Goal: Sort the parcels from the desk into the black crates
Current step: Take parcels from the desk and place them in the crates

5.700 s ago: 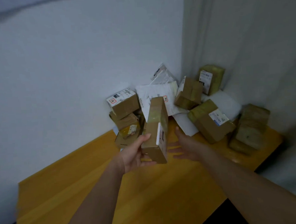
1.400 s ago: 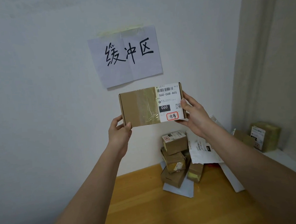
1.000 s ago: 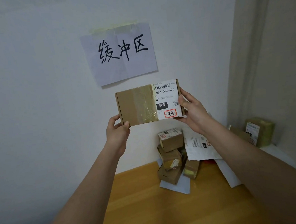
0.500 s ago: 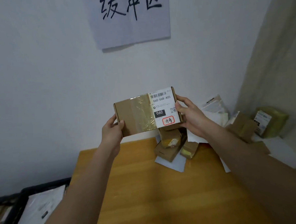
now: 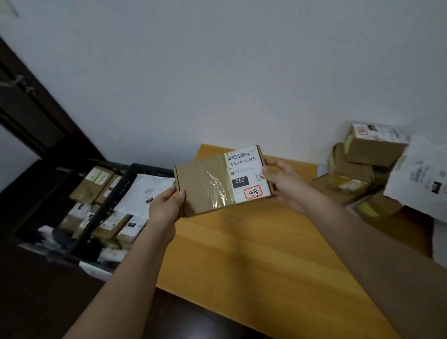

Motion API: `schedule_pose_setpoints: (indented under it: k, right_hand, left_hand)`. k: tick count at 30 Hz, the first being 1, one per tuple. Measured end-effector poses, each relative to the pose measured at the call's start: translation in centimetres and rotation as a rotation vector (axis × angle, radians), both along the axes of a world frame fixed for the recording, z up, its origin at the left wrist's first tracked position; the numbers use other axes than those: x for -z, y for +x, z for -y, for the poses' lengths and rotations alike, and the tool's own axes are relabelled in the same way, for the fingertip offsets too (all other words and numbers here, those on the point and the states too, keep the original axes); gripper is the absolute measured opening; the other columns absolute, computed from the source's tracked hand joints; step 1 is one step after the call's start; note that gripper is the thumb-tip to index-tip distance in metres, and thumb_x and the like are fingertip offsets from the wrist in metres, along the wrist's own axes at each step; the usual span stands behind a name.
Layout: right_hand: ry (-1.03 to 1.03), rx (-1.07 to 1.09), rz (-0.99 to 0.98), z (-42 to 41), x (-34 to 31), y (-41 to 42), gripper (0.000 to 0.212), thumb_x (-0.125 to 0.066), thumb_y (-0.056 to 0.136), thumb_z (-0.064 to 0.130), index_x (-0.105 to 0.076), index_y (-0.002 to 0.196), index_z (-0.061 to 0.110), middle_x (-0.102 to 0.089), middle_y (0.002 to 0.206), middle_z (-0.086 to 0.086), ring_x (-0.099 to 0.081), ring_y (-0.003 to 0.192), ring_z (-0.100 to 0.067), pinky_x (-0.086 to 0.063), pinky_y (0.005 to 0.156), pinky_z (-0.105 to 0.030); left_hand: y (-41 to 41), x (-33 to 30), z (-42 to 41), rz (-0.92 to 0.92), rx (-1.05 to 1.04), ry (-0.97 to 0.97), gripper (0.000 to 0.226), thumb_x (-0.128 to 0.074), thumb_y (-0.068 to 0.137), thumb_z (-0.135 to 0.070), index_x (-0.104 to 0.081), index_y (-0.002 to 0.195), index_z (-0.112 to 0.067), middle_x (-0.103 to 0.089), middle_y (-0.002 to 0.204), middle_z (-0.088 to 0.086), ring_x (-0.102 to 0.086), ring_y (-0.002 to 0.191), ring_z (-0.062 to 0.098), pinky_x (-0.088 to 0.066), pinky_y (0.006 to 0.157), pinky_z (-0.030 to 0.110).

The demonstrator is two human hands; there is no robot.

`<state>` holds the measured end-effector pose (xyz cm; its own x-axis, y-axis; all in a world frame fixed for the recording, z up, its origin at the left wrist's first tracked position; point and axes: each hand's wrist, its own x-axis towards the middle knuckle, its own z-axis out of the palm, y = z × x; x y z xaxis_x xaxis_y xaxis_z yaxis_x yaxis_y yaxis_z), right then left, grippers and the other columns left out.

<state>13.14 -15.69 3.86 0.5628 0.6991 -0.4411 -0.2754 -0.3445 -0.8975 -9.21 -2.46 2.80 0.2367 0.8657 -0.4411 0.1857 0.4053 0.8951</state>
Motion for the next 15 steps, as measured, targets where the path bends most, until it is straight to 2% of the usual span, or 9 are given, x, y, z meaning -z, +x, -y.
schedule_pose_setpoints:
  k: [4, 7, 8, 11, 15]
  right_hand:
    - [-0.075, -0.155, -0.014, -3.9, 0.2, -4.7, 0.033, -0.055, 0.101, 0.016, -0.049, 0.133, 0.023, -0.071, 0.09, -0.002, -0.065, 0.074, -0.019, -0.051, 0.065, -0.032]
    - [-0.106, -0.278, -0.053, -6.3, 0.0, -8.0, 0.049, -0.058, 0.099, 0.017, -0.04, 0.141, 0.033, -0.071, 0.097, -0.003, -0.065, 0.08, -0.022, -0.052, 0.074, -0.038]
    - [-0.105, -0.308, -0.069, -7.1, 0.0, -9.3, 0.055, -0.059, 0.098, 0.019, -0.035, 0.143, 0.039, -0.071, 0.103, -0.002, -0.066, 0.083, -0.023, -0.053, 0.077, -0.041]
    - [-0.128, -0.407, -0.091, -9.8, 0.1, -14.5, 0.063, -0.061, 0.098, 0.023, -0.027, 0.144, 0.05, -0.071, 0.106, -0.001, -0.066, 0.085, -0.023, -0.056, 0.071, -0.039]
    - [-0.156, -0.479, -0.052, -14.8, 0.7, -23.5, 0.049, -0.054, 0.102, 0.017, -0.037, 0.144, 0.035, -0.068, 0.103, -0.006, -0.065, 0.081, -0.024, -0.054, 0.066, -0.04]
  left_hand:
    - [-6.2, 0.6, -1.7, -0.03, -0.115, -0.054, 0.041, -0.058, 0.098, -0.013, -0.055, 0.139, -0.015, -0.06, 0.133, 0.008, -0.06, 0.11, 0.024, -0.053, 0.091, 0.037]
    - [-10.4, 0.3, -3.0, -0.046, -0.173, -0.048, 0.038, -0.054, 0.101, -0.014, -0.055, 0.138, -0.02, -0.061, 0.118, 0.005, -0.059, 0.089, 0.016, -0.051, 0.069, 0.029]
    - [-12.0, 0.2, -3.5, -0.052, -0.178, -0.046, 0.037, -0.052, 0.101, -0.015, -0.054, 0.138, -0.021, -0.06, 0.118, 0.005, -0.058, 0.088, 0.016, -0.05, 0.066, 0.028]
    - [-17.6, 0.1, -5.6, -0.083, -0.167, -0.022, 0.036, -0.053, 0.101, -0.018, -0.056, 0.137, -0.02, -0.059, 0.13, 0.006, -0.058, 0.107, 0.023, -0.051, 0.085, 0.035]
    - [-26.9, 0.1, -8.9, -0.085, -0.297, 0.002, 0.036, -0.061, 0.097, -0.025, -0.06, 0.131, -0.011, -0.061, 0.124, 0.003, -0.058, 0.112, 0.022, -0.047, 0.096, 0.036]
